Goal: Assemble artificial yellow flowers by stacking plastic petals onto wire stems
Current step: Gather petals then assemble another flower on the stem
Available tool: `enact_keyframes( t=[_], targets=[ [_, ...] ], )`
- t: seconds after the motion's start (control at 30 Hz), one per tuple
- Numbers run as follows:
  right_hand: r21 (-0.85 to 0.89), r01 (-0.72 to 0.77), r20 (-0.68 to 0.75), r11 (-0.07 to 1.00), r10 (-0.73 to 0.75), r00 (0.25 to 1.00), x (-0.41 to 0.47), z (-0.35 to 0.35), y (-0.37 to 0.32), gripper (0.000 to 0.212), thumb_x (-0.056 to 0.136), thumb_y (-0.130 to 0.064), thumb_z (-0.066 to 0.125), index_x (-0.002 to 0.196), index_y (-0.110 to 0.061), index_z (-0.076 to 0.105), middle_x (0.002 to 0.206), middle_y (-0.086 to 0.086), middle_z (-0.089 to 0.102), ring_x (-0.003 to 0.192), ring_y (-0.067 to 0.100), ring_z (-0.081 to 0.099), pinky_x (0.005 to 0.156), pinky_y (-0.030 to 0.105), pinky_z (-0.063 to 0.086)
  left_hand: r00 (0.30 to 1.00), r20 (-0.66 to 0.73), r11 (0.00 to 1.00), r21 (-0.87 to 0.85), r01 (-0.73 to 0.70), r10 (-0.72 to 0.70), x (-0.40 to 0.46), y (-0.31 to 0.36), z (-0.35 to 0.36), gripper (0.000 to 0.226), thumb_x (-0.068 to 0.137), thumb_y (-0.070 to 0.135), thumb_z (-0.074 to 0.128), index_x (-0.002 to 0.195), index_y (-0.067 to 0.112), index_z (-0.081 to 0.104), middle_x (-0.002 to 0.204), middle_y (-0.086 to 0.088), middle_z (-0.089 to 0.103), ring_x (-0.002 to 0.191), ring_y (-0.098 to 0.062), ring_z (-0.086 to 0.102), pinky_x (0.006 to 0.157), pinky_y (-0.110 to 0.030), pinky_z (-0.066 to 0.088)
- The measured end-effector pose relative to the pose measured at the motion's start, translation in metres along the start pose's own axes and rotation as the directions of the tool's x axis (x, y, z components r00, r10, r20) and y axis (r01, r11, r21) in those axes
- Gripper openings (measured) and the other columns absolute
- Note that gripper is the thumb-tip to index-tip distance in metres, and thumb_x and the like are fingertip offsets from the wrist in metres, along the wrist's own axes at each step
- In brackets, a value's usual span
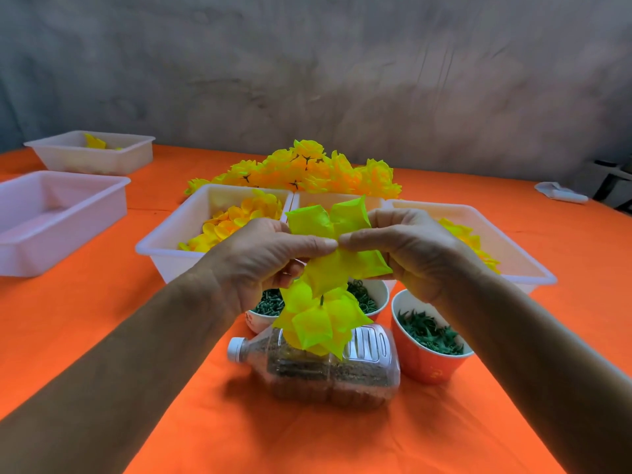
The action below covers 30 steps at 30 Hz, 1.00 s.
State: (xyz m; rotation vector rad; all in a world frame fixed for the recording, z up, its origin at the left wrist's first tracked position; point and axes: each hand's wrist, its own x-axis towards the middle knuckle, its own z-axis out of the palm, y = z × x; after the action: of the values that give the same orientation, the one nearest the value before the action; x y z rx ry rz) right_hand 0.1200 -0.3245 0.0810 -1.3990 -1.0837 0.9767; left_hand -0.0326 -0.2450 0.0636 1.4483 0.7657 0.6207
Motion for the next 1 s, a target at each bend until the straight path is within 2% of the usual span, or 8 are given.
enact_keyframes(
  t=[0.17, 0.27, 0.4, 0.57, 0.67, 0.73, 0.87, 1.0],
  targets=[
    [0.051, -0.116, 0.016, 0.992, 0.115, 0.993, 0.003, 0.001, 0.002, 0.061, 0.043, -0.012, 0.075, 0.102, -0.001, 0.065, 0.092, 0.017, 0.071, 0.069, 0.025, 0.068, 0.071, 0.037, 0.056, 0.999, -0.021, 0.998, -0.057, 0.026, -0.027, 0.001, -0.005, -0.001, 0.042, 0.039, 0.027, 0.079, 0.073, 0.014, 0.058, 0.056, 0.002, 0.048, 0.036, -0.006, 0.040, 0.035, -0.018, 0.031],
    [0.050, -0.152, 0.021, 0.987, 0.151, 0.988, 0.003, 0.002, 0.003, 0.065, 0.045, -0.009, 0.073, 0.109, 0.003, 0.063, 0.100, 0.021, 0.070, 0.074, 0.028, 0.068, 0.074, 0.039, 0.056, 0.999, -0.030, 0.998, -0.061, 0.036, -0.038, 0.003, -0.009, 0.000, 0.042, 0.040, 0.030, 0.078, 0.070, 0.013, 0.055, 0.052, 0.003, 0.047, 0.034, -0.007, 0.041, 0.033, -0.019, 0.031],
    [0.029, -0.192, -0.015, 0.981, 0.193, 0.981, 0.005, 0.002, 0.000, 0.085, 0.044, -0.007, 0.074, 0.126, 0.004, 0.052, 0.106, 0.025, 0.067, 0.072, 0.027, 0.067, 0.074, 0.040, 0.056, 0.998, -0.004, 0.996, -0.069, 0.060, -0.061, 0.005, -0.012, 0.000, 0.045, 0.045, 0.028, 0.079, 0.079, 0.011, 0.055, 0.058, -0.001, 0.047, 0.035, -0.007, 0.041, 0.034, -0.019, 0.030],
    [-0.038, -0.214, -0.015, 0.976, 0.214, 0.977, 0.008, 0.005, 0.000, 0.062, 0.068, 0.006, 0.072, 0.127, 0.003, 0.051, 0.101, 0.022, 0.066, 0.067, 0.023, 0.066, 0.070, 0.037, 0.056, 0.995, -0.007, 0.992, -0.081, 0.095, -0.096, 0.008, -0.019, 0.000, 0.020, 0.075, 0.012, 0.072, 0.071, 0.013, 0.053, 0.052, 0.001, 0.045, 0.034, -0.008, 0.038, 0.035, -0.017, 0.028],
    [-0.081, -0.234, -0.029, 0.969, 0.232, 0.972, 0.009, 0.007, 0.003, 0.063, 0.070, 0.006, 0.072, 0.129, -0.002, 0.050, 0.109, 0.024, 0.064, 0.084, 0.030, 0.064, 0.081, 0.045, 0.053, 0.993, -0.006, 0.990, -0.076, 0.117, -0.118, 0.008, -0.022, 0.000, 0.019, 0.076, 0.011, 0.070, 0.068, 0.013, 0.053, 0.054, 0.000, 0.044, 0.035, -0.008, 0.038, 0.036, -0.017, 0.027],
    [-0.086, -0.239, -0.038, 0.967, 0.236, 0.971, 0.010, 0.009, 0.004, 0.059, 0.070, 0.006, 0.072, 0.125, -0.002, 0.051, 0.106, 0.023, 0.065, 0.081, 0.029, 0.064, 0.077, 0.042, 0.053, 0.992, -0.005, 0.989, -0.073, 0.127, -0.128, 0.008, -0.024, 0.000, 0.018, 0.076, 0.011, 0.069, 0.070, 0.013, 0.053, 0.056, -0.001, 0.043, 0.037, -0.008, 0.037, 0.037, -0.017, 0.027],
    [-0.070, -0.245, -0.042, 0.967, 0.242, 0.969, 0.012, 0.009, 0.006, 0.032, 0.072, 0.008, 0.070, 0.096, 0.002, 0.050, 0.085, 0.017, 0.066, 0.071, 0.026, 0.064, 0.075, 0.043, 0.053, 0.991, 0.001, 0.985, -0.104, 0.136, -0.137, 0.011, -0.028, -0.001, 0.017, 0.075, 0.011, 0.070, 0.070, 0.014, 0.053, 0.055, 0.000, 0.045, 0.037, -0.009, 0.039, 0.036, -0.017, 0.028],
    [-0.045, -0.232, -0.031, 0.972, 0.231, 0.972, 0.014, 0.009, 0.005, 0.039, 0.072, 0.009, 0.070, 0.104, -0.004, 0.051, 0.086, 0.018, 0.067, 0.069, 0.025, 0.064, 0.071, 0.040, 0.053, 0.991, 0.050, 0.987, -0.098, 0.126, -0.122, 0.015, -0.032, -0.009, 0.015, 0.073, 0.017, 0.075, 0.064, 0.014, 0.063, 0.053, 0.000, 0.055, 0.038, -0.009, 0.049, 0.035, -0.018, 0.035]
  ],
)
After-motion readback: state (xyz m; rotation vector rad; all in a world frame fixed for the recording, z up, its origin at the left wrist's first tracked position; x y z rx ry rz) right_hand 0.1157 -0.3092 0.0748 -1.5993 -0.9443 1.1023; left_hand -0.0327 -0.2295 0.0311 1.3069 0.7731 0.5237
